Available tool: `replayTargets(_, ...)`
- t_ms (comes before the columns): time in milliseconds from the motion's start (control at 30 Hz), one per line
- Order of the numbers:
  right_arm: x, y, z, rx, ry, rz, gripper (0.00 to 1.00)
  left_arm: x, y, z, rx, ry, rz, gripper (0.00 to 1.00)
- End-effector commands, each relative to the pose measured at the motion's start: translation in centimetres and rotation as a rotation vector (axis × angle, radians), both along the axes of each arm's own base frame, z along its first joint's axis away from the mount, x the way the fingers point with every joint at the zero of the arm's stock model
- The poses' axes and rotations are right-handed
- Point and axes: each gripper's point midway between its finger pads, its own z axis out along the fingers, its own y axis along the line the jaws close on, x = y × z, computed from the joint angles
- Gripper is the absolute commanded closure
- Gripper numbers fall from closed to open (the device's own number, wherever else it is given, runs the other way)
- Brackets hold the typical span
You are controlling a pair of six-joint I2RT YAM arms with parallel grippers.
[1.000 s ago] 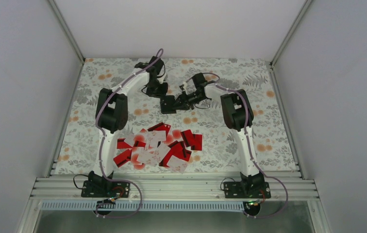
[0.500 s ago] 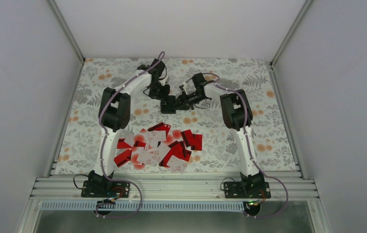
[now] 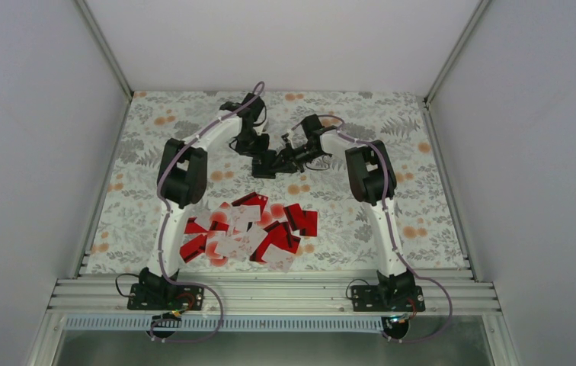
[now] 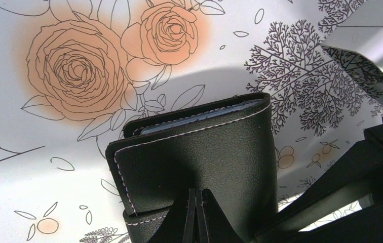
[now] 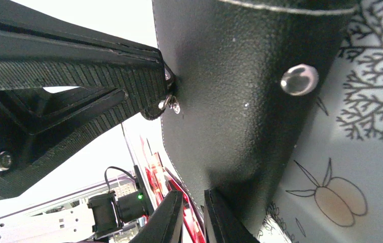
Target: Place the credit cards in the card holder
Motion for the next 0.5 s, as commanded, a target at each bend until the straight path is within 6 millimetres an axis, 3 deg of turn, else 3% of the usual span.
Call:
replayTargets(0, -0.41, -0.12, -2.43, -0.050, 0.036, -0.006, 0.88, -0.16, 0.21, 0.19, 0.034, -0.008, -0.011, 0.98)
replayTargets(467, -0.52, -0.10, -2.69, -0.052, 0.045, -0.003, 0.88, -0.84, 0.18, -0.21, 0.056, 0.007, -0.018, 0.98)
